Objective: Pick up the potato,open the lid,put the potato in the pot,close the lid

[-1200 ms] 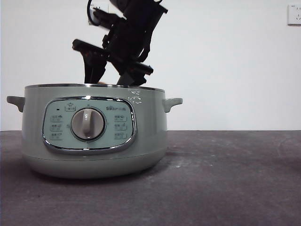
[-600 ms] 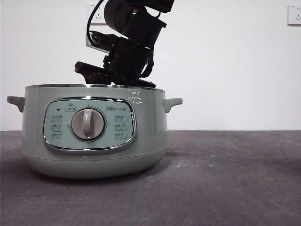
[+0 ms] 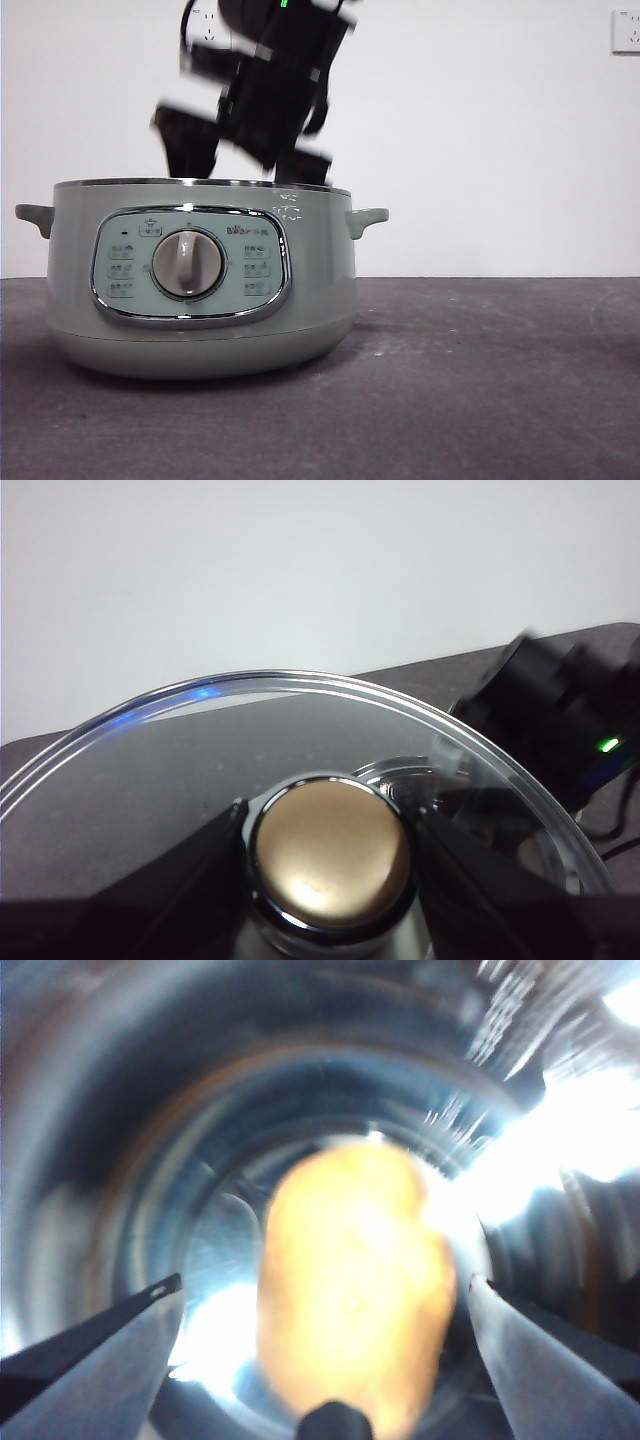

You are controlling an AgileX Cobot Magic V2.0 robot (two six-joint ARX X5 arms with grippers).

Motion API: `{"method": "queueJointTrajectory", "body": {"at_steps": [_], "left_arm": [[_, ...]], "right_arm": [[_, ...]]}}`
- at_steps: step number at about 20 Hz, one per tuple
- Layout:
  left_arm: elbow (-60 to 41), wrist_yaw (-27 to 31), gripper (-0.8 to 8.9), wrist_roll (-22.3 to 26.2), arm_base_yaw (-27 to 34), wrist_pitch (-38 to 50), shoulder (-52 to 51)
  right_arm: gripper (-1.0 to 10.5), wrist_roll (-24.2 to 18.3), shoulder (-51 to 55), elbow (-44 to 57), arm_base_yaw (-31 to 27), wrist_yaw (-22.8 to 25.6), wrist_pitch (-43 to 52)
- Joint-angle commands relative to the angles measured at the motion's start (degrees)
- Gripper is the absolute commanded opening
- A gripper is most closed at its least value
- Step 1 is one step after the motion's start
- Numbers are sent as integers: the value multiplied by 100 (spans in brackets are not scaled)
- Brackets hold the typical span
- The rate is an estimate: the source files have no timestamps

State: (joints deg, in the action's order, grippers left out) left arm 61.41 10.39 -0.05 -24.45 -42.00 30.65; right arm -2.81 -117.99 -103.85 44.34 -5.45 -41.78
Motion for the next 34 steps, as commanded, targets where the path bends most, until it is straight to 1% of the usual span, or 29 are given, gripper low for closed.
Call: {"method": "queueJointTrajectory", "body": {"at_steps": [1, 3, 6, 9, 11, 13, 15, 17, 23, 26, 30, 34], "left_arm": [[59, 11, -9, -37, 13, 404, 201], [59, 2, -8, -37, 13, 527, 555], [59, -52, -8, -48, 2, 931, 1298], [59, -645, -8, -247, 2, 1572, 2188], [59, -885, -8, -391, -4, 1987, 2695], [59, -1097, -8, -542, -42, 2396, 3217], [59, -1091, -8, -638, -155, 2693, 3670], [59, -1088, -8, -645, -267, 2914, 4037], [59, -1038, -8, -640, -566, 3246, 4540], [59, -994, -8, -640, -601, 3303, 4708], [59, -743, -9, -643, -597, 3285, 4870], [57, -748, -9, -640, -584, 3174, 4909]], "right_arm": [[473, 37, 599, 13, -7, 321, -125], [473, 35, 1163, 13, -9, 730, -380], [472, 37, 2094, 13, -116, 1025, -732], [472, 37, 2914, 13, -164, 1329, -935], [472, 35, 3292, 13, -164, 1491, -1032], [472, 37, 3628, 13, -164, 1486, -1161], [472, 39, 3888, 13, -164, 1493, -1298], [472, 42, 4052, 13, -164, 1497, -1432], [472, 85, 4155, 13, -164, 1504, -1718], [472, 85, 4155, 13, -164, 1504, -1873], [472, 85, 4155, 13, -164, 1504, -1930], [472, 85, 4157, 15, -164, 1504, -1982]]}}
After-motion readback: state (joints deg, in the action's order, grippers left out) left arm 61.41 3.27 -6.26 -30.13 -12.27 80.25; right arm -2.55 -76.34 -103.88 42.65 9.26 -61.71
